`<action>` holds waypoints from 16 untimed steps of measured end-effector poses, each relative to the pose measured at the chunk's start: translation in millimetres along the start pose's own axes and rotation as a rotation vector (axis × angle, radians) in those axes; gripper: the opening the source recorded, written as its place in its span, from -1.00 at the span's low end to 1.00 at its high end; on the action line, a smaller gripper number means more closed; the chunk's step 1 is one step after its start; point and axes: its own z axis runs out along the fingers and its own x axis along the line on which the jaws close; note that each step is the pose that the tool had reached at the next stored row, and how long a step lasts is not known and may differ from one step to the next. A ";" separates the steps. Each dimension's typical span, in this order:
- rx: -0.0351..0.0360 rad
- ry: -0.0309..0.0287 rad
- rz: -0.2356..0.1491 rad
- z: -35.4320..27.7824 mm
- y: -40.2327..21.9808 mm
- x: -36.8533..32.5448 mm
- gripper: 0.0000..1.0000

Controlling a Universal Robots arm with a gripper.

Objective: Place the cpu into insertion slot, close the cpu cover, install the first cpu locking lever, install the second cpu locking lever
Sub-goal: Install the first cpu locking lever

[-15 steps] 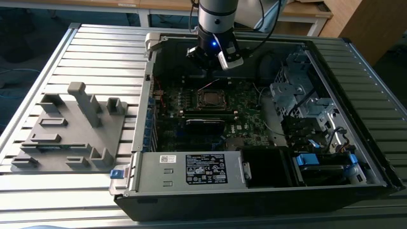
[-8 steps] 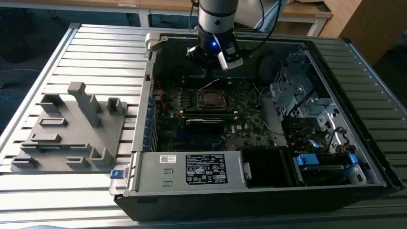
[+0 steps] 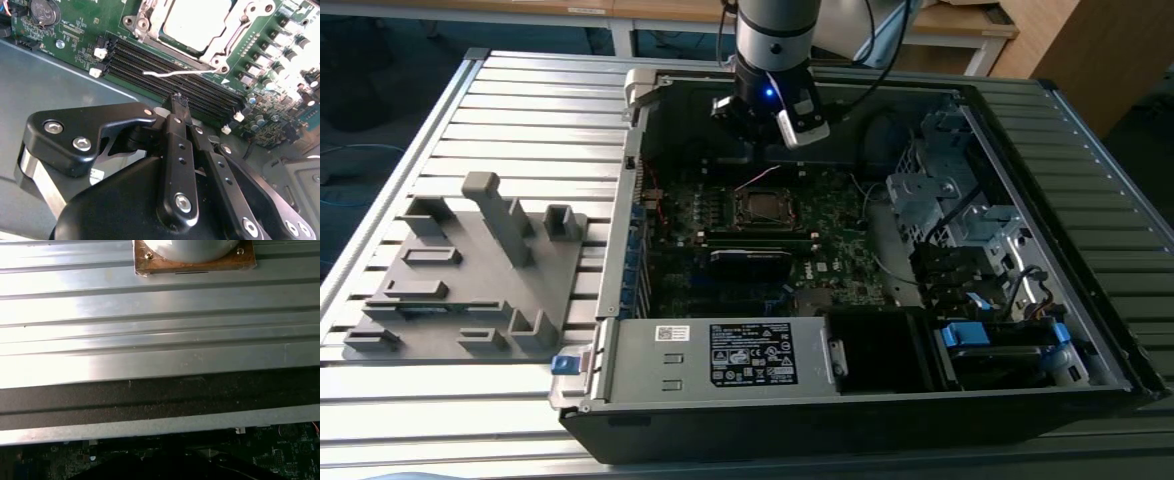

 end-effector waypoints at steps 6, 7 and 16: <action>0.0001 0.0000 0.000 -0.4 -2.0 -0.2 -0.80; 0.0000 0.0000 0.000 -0.5 -2.7 -0.3 -0.80; 0.0000 0.0000 0.000 -0.1 -4.1 -0.5 -0.80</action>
